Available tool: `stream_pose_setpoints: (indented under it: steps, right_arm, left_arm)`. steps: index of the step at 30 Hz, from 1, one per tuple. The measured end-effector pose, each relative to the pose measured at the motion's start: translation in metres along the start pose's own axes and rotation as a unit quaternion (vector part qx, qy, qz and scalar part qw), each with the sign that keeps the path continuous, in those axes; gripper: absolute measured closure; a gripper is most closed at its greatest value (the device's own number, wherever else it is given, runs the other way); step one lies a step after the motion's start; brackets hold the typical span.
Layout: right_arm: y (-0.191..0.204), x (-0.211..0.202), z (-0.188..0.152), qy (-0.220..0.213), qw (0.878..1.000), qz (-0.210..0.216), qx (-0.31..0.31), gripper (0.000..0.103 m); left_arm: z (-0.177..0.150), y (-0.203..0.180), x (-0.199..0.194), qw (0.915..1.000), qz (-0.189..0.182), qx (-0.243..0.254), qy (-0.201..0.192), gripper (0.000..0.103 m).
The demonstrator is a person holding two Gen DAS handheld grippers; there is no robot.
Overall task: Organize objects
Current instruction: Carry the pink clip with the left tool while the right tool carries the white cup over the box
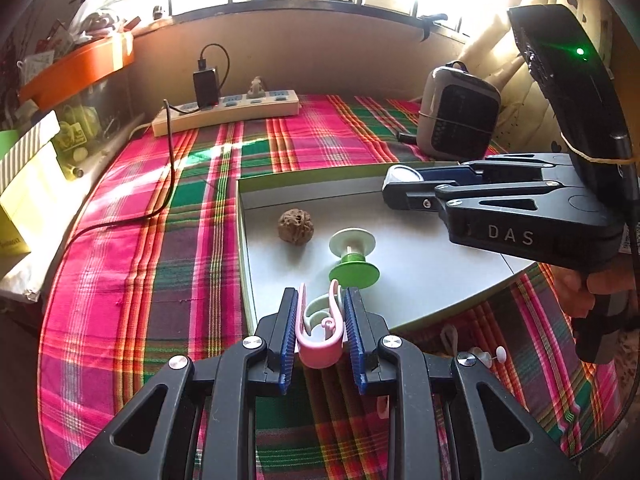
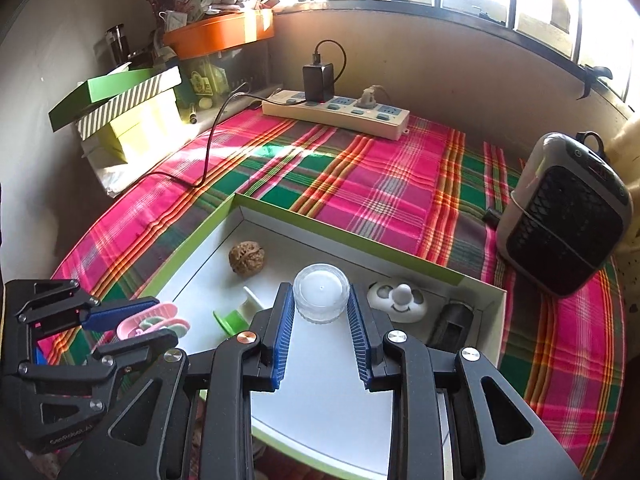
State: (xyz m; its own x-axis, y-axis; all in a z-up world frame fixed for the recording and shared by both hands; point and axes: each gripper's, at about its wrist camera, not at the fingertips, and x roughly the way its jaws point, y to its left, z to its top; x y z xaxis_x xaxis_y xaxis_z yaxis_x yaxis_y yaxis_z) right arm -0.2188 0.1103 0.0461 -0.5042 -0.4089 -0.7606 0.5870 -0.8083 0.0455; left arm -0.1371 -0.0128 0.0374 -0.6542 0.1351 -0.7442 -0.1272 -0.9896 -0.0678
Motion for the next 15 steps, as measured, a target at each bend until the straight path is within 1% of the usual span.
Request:
stream_pose_setpoints:
  steps: [2,10,15]
  right_arm:
    - [-0.001,0.009,0.004,0.009,1.000,0.009,-0.001,0.074]
    - [0.000,0.034,0.014,0.033,0.999,0.024,-0.017,0.074]
    - [-0.003,0.046,0.018,0.047,0.998,0.035,-0.013,0.074]
  left_arm:
    - [0.002,0.001,0.002,1.0000,-0.001,-0.001,-0.003,0.082]
    - [0.004,0.006,0.019,0.9999,0.004,-0.009,0.009,0.082]
    - [0.007,0.009,0.027,0.9999,0.009,-0.009,0.008,0.082]
